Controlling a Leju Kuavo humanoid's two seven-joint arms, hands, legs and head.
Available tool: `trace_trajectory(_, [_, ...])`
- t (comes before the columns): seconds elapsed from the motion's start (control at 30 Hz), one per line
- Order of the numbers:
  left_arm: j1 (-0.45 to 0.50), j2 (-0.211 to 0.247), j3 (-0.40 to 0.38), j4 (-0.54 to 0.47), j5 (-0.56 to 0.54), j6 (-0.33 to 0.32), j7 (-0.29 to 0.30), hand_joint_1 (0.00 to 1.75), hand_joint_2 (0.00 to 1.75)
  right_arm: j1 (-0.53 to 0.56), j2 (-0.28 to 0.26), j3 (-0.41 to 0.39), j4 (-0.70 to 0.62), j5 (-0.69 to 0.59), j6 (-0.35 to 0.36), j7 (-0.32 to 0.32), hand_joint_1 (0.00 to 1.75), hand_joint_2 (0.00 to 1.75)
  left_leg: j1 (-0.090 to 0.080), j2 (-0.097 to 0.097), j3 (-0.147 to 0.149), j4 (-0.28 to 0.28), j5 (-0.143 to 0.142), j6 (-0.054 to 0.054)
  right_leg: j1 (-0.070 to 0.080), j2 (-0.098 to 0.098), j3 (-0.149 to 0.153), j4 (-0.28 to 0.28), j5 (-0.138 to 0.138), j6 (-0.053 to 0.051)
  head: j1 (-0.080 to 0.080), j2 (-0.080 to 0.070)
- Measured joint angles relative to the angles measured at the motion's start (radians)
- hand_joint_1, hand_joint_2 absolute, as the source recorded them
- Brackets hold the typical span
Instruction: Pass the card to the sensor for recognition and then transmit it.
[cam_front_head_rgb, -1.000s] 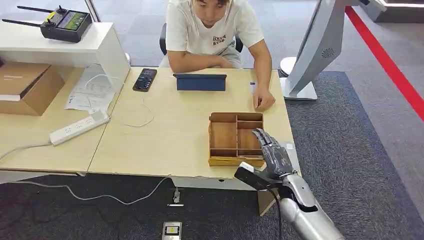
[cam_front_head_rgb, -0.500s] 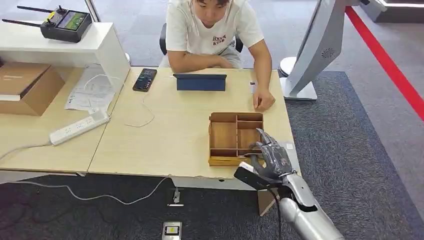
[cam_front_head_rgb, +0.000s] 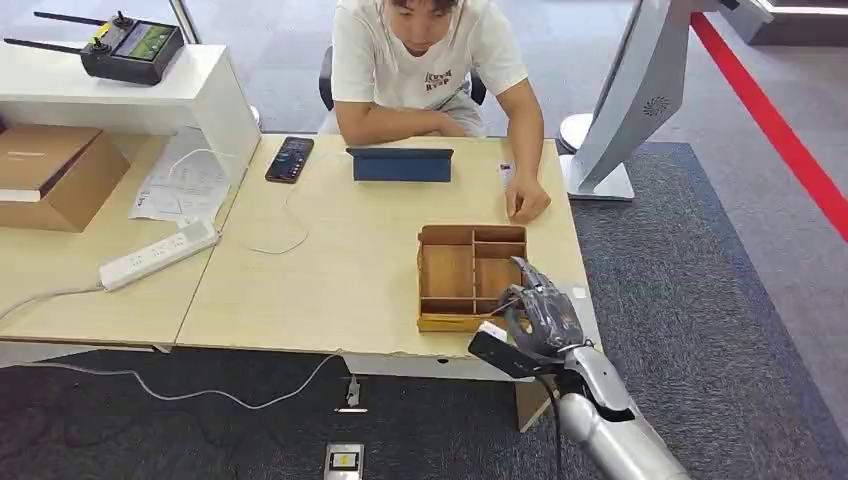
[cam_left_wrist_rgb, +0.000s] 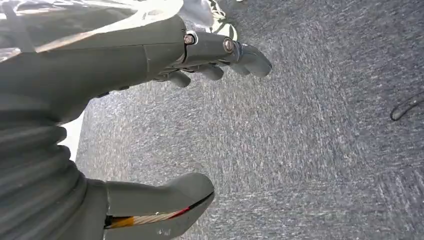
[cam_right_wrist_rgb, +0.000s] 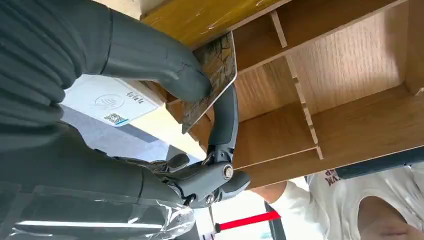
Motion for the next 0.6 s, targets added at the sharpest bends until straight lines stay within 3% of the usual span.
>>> trace_trajectory(0.23, [0.0,0.0,0.0,0.0,0.0,0.006,0.0,0.0,1.75,0.0,0.0,0.002,0.0,-0.001,0.005,0.0,1.45,1.75,0.0,0.0,0.0,0.0,0.0,0.0,0.0,0.0,0.0,0.0,0.0,0.0,0.0,0.0])
trace_trajectory(0.27, [0.0,0.0,0.0,0.0,0.0,0.006,0.0,0.0,1.75,0.0,0.0,0.002,0.0,-0.001,0.006,0.0,0.72,1.75,0.0,0.0,0.0,0.0,0.0,0.0,0.0,0.0,0.0,0.0,0.0,0.0,0.0,0.0])
trace_trajectory(0.3, [0.0,0.0,0.0,0.0,0.0,0.006,0.001,0.0,1.75,0.0,0.001,0.002,0.0,0.0,0.007,0.0,0.14,1.75,0.0,0.0,0.0,0.0,0.0,0.0,0.0,0.0,0.0,0.0,0.0,0.0,0.0,0.0])
trace_trajectory(0.33, [0.0,0.0,0.0,0.0,0.0,0.008,0.002,0.0,1.75,0.0,0.001,0.003,0.0,0.0,0.009,0.0,0.14,1.75,0.0,0.0,0.0,0.0,0.0,0.0,0.0,0.0,0.0,0.0,0.0,0.0,0.0,0.0])
trace_trajectory(0.37, [0.0,-0.001,0.0,0.0,0.001,0.009,0.002,0.0,1.75,0.0,0.002,0.003,0.0,0.0,0.011,0.0,0.0,1.75,0.0,0.0,0.0,0.0,0.0,0.0,0.0,0.0,0.0,0.0,0.0,0.0,0.0,0.0])
trace_trajectory(0.6, [0.0,-0.004,0.0,0.0,0.004,0.016,0.003,0.0,1.75,0.0,0.006,0.008,0.0,0.016,0.027,0.002,0.0,1.75,0.0,0.0,0.0,0.0,0.0,0.0,0.0,0.0,0.0,0.0,0.0,0.0,0.0,0.0])
